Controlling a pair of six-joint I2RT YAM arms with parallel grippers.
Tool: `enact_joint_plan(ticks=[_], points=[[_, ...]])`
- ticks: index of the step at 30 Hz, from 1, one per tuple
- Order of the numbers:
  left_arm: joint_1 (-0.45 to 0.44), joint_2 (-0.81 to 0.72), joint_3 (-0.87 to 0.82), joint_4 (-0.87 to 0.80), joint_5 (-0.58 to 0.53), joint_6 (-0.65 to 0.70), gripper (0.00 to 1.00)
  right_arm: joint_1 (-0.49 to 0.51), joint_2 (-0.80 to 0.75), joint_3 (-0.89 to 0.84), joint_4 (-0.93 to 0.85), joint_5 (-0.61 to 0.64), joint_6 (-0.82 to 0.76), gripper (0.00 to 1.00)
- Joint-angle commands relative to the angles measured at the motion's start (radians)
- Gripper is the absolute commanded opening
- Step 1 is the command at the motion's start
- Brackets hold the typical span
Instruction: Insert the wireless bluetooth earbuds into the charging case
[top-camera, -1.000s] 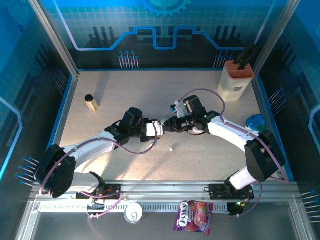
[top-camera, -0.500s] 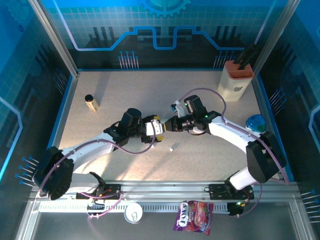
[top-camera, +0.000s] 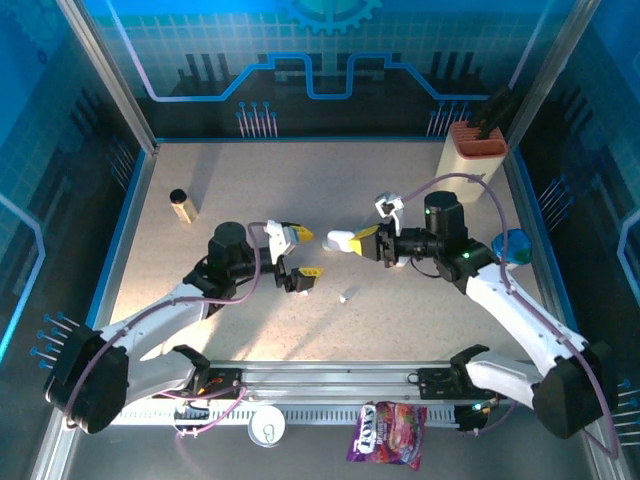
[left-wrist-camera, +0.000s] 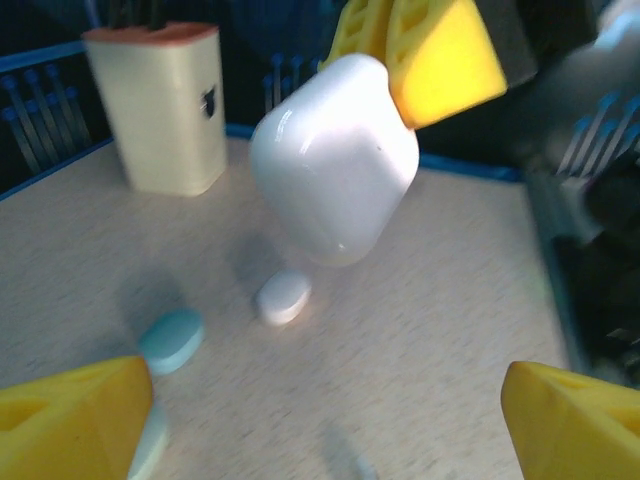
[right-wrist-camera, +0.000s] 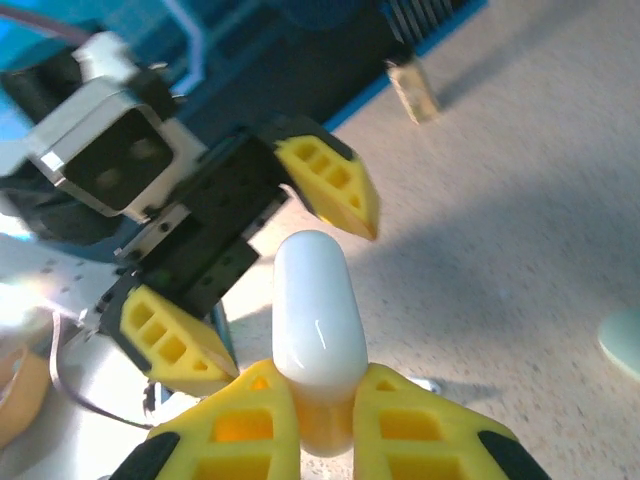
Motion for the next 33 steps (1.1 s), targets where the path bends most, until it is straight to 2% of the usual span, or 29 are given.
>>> enact_joint_plan(ticks=[1,4,12,17,28,31,33], points=[[0.004,-0.014,-0.02,0.158,0.17,-0.226,0.83,-0.017,-0.044,-0.013,0.098,-0.169,-0.065,0.11],[-0.015,0.002,-0.011,0.199,0.221,-0.287,0.71,-0.016,-0.056,-0.021,0.143,-0.214,-0.055,0.11],[-0.092,0.087,0.062,0.251,0.248,-0.376,0.57,0.013,-0.051,-0.012,0.139,-0.226,-0.081,0.11],[-0.098,0.092,0.072,0.255,0.197,-0.358,0.54,0.023,-0.043,0.0,0.064,-0.209,-0.132,0.11],[-0.097,0.102,0.113,0.24,0.192,-0.332,0.46,0.033,-0.017,-0.009,0.077,-0.205,-0.143,0.11],[-0.099,0.11,0.125,0.234,0.194,-0.334,0.4,0.033,-0.015,-0.009,0.062,-0.194,-0.155,0.11],[-0.098,0.116,0.129,0.232,0.194,-0.333,0.29,0.033,-0.017,-0.012,0.059,-0.192,-0.157,0.11]])
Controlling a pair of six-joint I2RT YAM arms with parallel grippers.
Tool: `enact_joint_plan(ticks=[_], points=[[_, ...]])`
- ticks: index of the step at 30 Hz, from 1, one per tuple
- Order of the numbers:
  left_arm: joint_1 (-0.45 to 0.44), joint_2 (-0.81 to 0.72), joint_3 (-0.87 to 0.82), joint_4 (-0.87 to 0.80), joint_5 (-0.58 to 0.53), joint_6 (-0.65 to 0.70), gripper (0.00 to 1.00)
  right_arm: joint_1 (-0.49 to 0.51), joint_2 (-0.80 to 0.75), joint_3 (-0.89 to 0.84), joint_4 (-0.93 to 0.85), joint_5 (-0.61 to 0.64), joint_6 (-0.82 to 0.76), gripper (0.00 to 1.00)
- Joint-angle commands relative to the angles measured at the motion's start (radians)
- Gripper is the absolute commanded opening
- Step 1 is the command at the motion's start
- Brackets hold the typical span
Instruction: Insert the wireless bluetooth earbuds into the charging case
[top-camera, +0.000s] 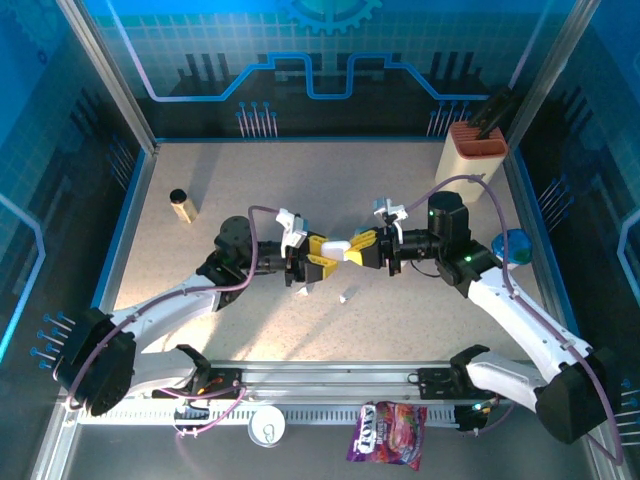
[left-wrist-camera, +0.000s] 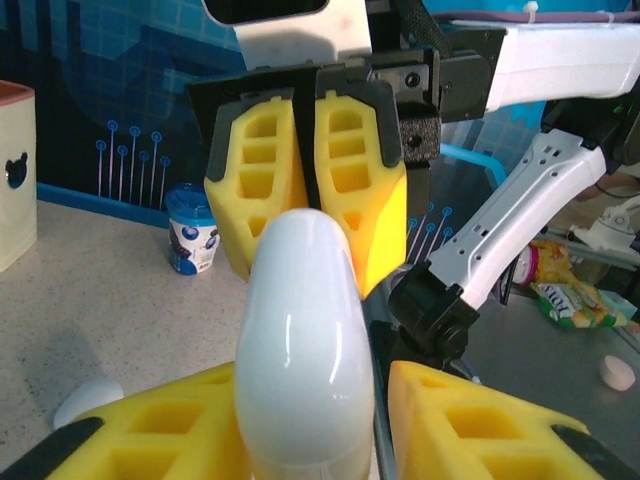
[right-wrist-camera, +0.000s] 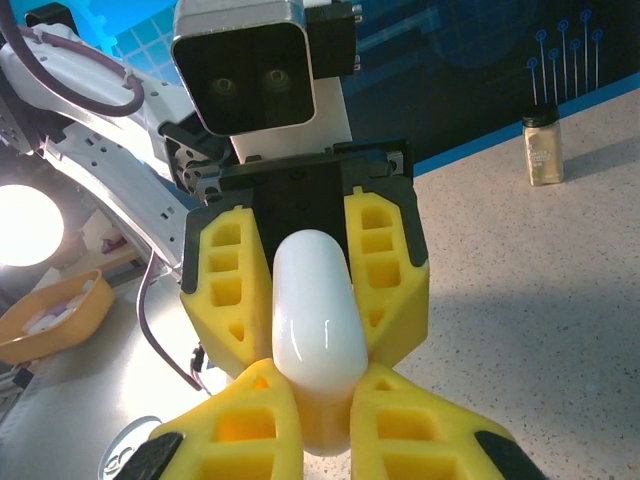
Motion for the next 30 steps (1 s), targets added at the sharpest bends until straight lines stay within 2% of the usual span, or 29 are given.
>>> enact_joint_plan(ticks=[1,3,5,8,11,16,24,27,30], points=[[-0.008,0.016,0.034,0.009,0.0,0.005,0.24,0.012,0.0,-0.009,-0.014,-0.002,-0.027,0.11],[-0.007,0.021,0.031,0.004,-0.006,0.013,0.11,0.012,-0.004,-0.007,-0.013,0.011,-0.024,0.16],[-0.006,0.021,0.028,-0.005,-0.008,0.026,0.03,0.012,-0.009,-0.008,-0.01,0.051,-0.009,0.27],[-0.007,0.012,0.029,-0.046,-0.007,0.066,0.01,0.013,-0.008,0.008,-0.029,0.142,0.015,0.44],[-0.006,0.002,0.036,-0.108,-0.005,0.126,0.0,0.013,-0.001,0.025,-0.024,0.205,0.053,0.52],[-0.008,-0.018,0.034,-0.17,-0.006,0.209,0.0,0.012,0.008,0.037,0.002,0.272,0.112,0.59],[0.02,-0.038,-0.014,-0.169,-0.058,0.254,0.02,0.009,-0.026,0.014,0.039,0.291,0.127,0.71],[0.063,-0.046,-0.064,-0.097,-0.086,0.22,0.02,-0.001,-0.042,-0.009,0.061,0.309,0.157,0.75],[0.122,-0.069,-0.134,0.015,-0.146,0.155,0.02,-0.003,-0.027,-0.019,0.02,0.424,0.213,0.74]])
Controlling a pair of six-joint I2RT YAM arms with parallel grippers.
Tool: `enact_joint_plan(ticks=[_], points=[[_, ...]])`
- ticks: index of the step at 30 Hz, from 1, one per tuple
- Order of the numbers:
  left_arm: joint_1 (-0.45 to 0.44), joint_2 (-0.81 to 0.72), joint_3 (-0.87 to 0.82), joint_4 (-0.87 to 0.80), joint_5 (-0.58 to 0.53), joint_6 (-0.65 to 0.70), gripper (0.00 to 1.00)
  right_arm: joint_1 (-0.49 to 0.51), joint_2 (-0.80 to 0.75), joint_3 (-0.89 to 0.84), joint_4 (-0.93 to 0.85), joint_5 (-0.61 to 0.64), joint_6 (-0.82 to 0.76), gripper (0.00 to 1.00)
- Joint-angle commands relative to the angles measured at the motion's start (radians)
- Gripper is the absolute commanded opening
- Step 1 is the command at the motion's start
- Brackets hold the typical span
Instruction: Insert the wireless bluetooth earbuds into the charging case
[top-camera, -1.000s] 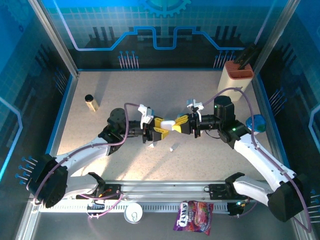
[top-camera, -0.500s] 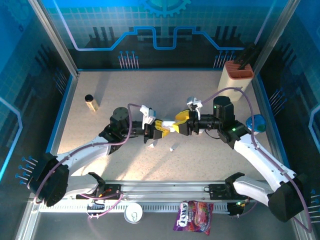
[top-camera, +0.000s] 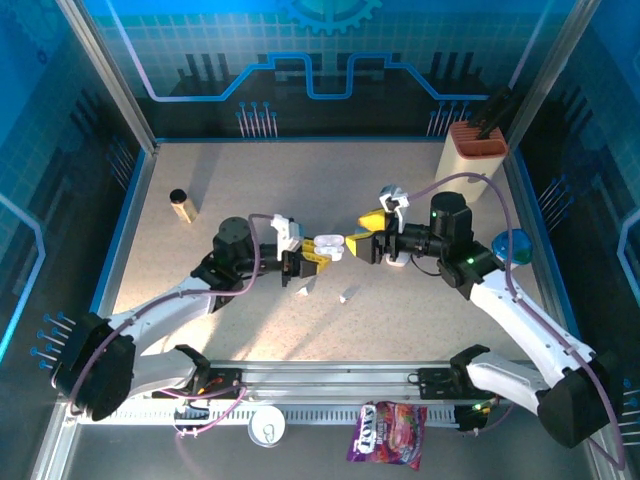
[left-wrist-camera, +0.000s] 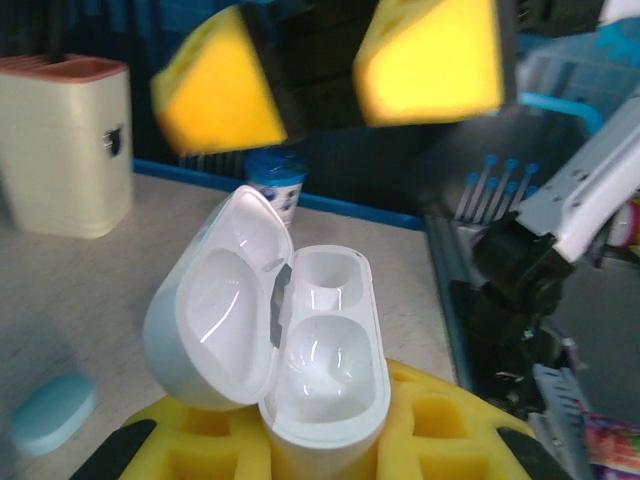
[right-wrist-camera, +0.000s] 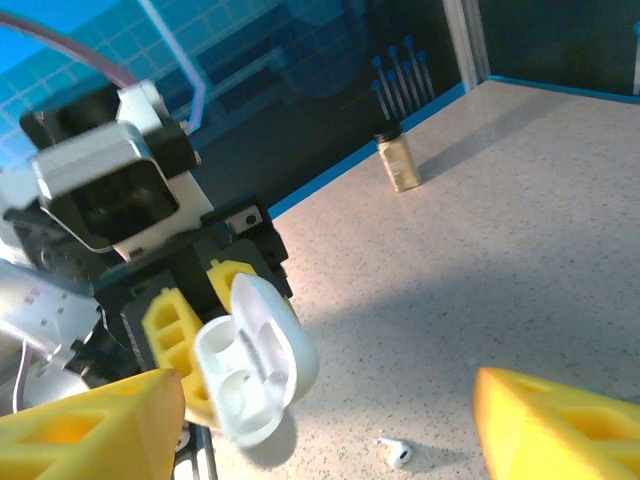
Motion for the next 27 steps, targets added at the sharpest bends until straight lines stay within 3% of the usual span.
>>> enact_joint_plan(ticks=[1,8,11,15,27], points=[[0.064,-0.043,-0.072,0.128,-0.089,-0.076,0.03,-0.008,0.007,-0.023,-0.012,0.127,0.083,0.72],[0.173,-0.119,-0.148,0.148,-0.246,-0.146,0.03,0.013,0.136,-0.053,-0.09,0.301,0.355,0.58],[0.182,-0.148,-0.158,0.159,-0.282,-0.13,0.01,0.055,0.221,-0.049,-0.124,0.297,0.451,0.55],[0.184,-0.165,-0.168,0.147,-0.329,-0.06,0.0,0.139,0.351,-0.075,-0.029,0.295,0.568,0.47],[0.184,-0.18,-0.163,0.084,-0.332,0.004,0.0,0.321,0.662,0.016,0.095,0.285,0.649,0.38]])
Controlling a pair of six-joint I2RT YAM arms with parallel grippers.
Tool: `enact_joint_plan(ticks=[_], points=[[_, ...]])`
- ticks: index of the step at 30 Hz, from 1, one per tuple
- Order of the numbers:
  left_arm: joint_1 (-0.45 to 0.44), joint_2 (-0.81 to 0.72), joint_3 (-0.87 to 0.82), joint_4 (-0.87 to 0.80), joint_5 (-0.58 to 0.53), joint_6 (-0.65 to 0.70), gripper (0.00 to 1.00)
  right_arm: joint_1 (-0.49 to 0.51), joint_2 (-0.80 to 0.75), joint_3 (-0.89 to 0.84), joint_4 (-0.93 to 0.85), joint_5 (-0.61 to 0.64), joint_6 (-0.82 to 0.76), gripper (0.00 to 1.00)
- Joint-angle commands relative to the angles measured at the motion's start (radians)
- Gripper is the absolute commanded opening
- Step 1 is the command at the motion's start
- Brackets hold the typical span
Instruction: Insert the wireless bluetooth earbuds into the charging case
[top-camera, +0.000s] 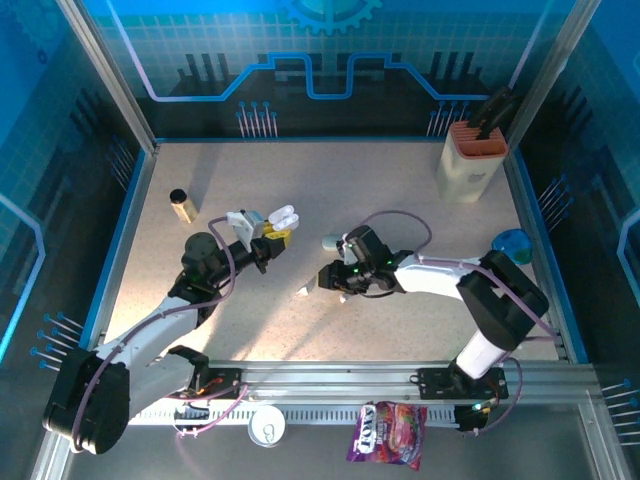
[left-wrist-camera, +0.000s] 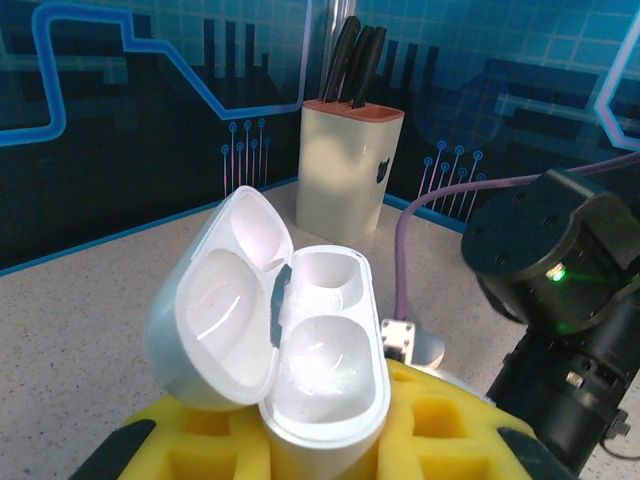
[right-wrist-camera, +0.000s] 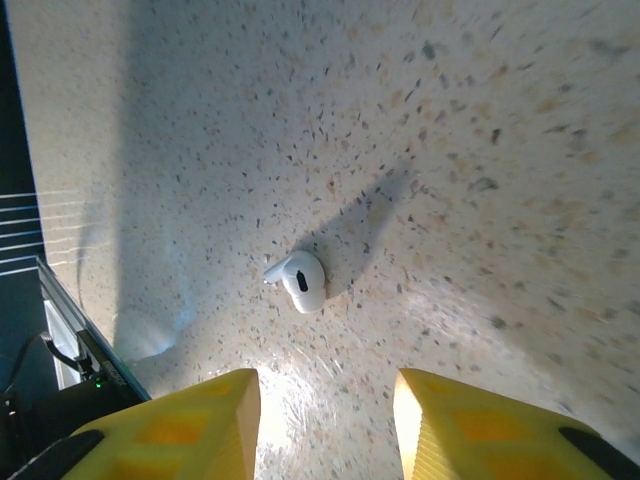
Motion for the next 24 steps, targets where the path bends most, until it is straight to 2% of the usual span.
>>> enact_joint_plan(ticks=[1,14,24], points=[[0.008,-0.014,-0.008,0.003,-0.004,0.035,0.0,0.029,0.057,0.055,0.048,-0.004,0.026,0.38],[0.008,-0.02,-0.011,0.007,0.004,0.043,0.0,0.041,0.201,0.162,0.056,-0.068,0.011,0.34],[0.008,-0.017,-0.009,0.01,0.011,0.04,0.0,0.054,0.239,0.179,0.039,-0.094,-0.002,0.34]])
